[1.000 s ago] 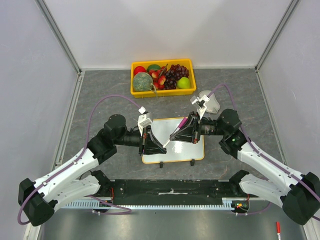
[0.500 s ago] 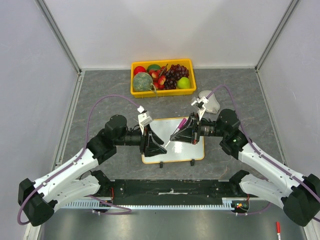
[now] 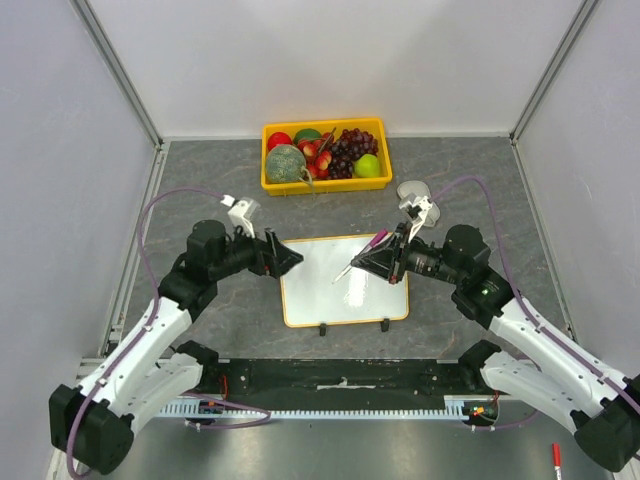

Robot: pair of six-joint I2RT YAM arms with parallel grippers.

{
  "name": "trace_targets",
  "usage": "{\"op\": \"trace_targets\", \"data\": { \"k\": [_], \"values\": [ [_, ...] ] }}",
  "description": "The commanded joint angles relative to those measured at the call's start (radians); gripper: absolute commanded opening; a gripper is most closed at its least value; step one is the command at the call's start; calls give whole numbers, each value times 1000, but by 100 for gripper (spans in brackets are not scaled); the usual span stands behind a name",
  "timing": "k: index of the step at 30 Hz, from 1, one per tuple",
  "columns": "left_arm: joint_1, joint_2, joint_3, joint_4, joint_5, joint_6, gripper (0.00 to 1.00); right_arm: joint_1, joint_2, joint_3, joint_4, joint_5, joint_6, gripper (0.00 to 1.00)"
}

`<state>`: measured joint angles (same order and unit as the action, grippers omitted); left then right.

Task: Write a sentence on the whiteboard
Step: Pass from the left arm to the right, then hold the whiteboard at the center of the board.

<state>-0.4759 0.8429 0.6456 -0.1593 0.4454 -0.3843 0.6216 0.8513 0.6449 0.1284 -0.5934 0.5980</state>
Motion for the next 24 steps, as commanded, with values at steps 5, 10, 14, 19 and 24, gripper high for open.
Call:
{"op": "trace_targets", "data": {
  "k": [5,10,14,19,24],
  "values": [
    [235,-51,-129,9,-31,-143,93,0,-38,-8,-39,158,-56,0],
    [243,5,-260,309,126,-174,91,0,-23,-8,-23,155,-61,0],
    [243,109,-345,547,251,-208,89,0,-9,-2,-13,147,-63,0],
    [243,188,-386,688,314,-189,87,0,-6,-5,-10,152,-64,0],
    [241,200,-406,710,323,-131,87,0,5,-7,-1,152,-64,0]
  ]
}}
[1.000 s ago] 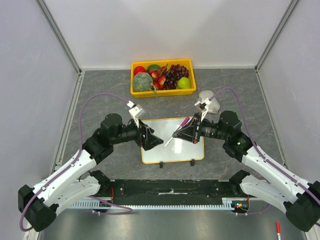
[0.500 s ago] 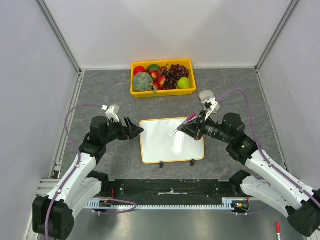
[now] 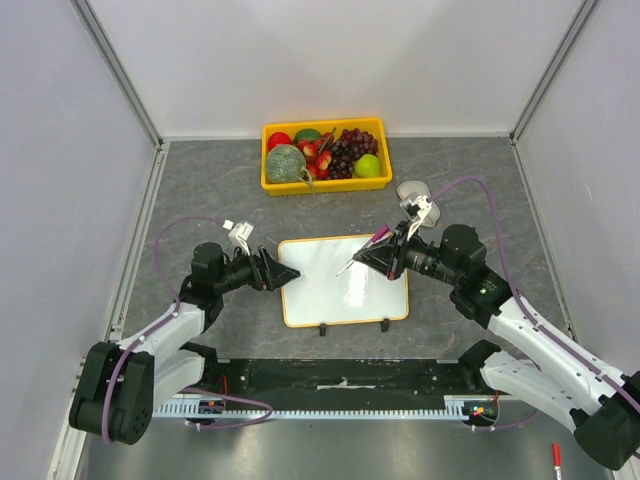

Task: Write a sentence on the whiteboard
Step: Hold the whiteboard at the center of the board.

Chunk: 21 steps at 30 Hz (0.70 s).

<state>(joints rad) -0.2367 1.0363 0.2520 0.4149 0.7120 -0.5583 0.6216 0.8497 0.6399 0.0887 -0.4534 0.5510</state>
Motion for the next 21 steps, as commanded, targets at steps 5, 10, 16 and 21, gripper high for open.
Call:
{"op": "trace_targets", "data": {
  "k": [5,10,16,21],
  "values": [
    [2,4,-34,157,29,60,86,1,22,3,60,16,-10,0],
    [4,10,-51,217,36,40,86,61,37,32,33,108,-40,0],
    [4,50,-59,252,78,47,78,136,66,35,107,222,-36,0],
    [2,53,-85,311,93,46,76,178,98,26,200,292,-28,0]
  ]
}}
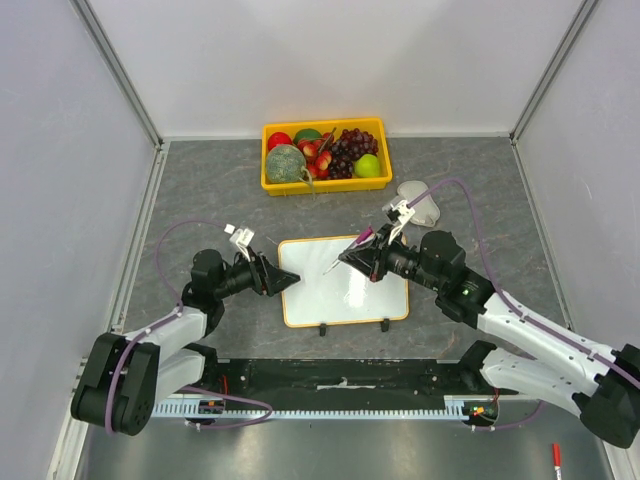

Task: Write a sentence on the whiteboard
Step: Hold the whiteboard at the center of the board.

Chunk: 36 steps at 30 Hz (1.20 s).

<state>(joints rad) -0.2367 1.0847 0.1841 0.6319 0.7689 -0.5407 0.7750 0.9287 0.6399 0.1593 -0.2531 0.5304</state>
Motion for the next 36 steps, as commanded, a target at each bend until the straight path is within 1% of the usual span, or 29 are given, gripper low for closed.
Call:
{"op": "trace_targets", "data": {
  "k": [1,3,6,8,11,13,16,18,23,30,36],
  "values": [
    [4,7,-21,106,40,25,75,29,28,21,150,101,-4,0],
    [2,21,-31,138,53,18,74,41,50,18,183,123,-6,0],
    [0,50,-23,146,64,10,67,61,87,12,223,156,-15,0],
    [2,73,-17,149,76,2,61,75,107,10,241,185,-29,0],
    [2,101,-12,167,93,-8,51,101,136,17,263,227,-53,0],
    [2,110,-8,167,99,-11,40,119,151,26,267,247,-69,0],
    [2,106,-6,154,98,-5,29,144,168,32,279,310,-92,0],
    [2,100,-6,141,90,-1,19,153,177,35,286,340,-102,0],
    [0,87,-6,115,72,5,2,184,180,33,293,394,-112,0],
    [2,103,-3,106,66,-4,2,217,160,27,302,474,-132,0],
    [4,116,3,103,69,-5,2,242,194,35,322,515,-150,0]
  ]
}}
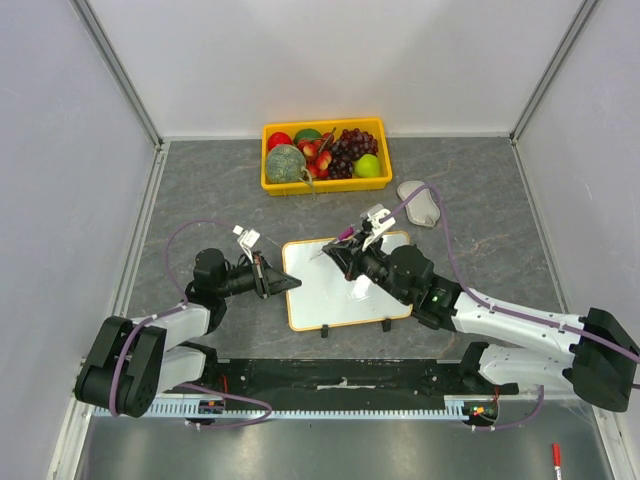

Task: Write a sentence on the whiteboard
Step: Hold the whiteboard at the center of the board.

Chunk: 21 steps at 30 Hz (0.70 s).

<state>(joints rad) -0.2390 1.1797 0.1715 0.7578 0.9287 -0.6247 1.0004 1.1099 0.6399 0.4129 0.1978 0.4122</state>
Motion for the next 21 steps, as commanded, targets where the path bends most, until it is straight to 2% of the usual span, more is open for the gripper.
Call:
{"op": "trace_targets", "data": {
  "k": [1,9,21],
  "values": [
    [3,23,16,-23,-91,79,2,20,18,34,75,72,-30,0],
    [4,28,16,-14,-83,79,2,26,21,32,89,166,-29,0],
    [4,43,16,3,-67,74,2,26,74,40,93,176,-15,0]
  ]
}}
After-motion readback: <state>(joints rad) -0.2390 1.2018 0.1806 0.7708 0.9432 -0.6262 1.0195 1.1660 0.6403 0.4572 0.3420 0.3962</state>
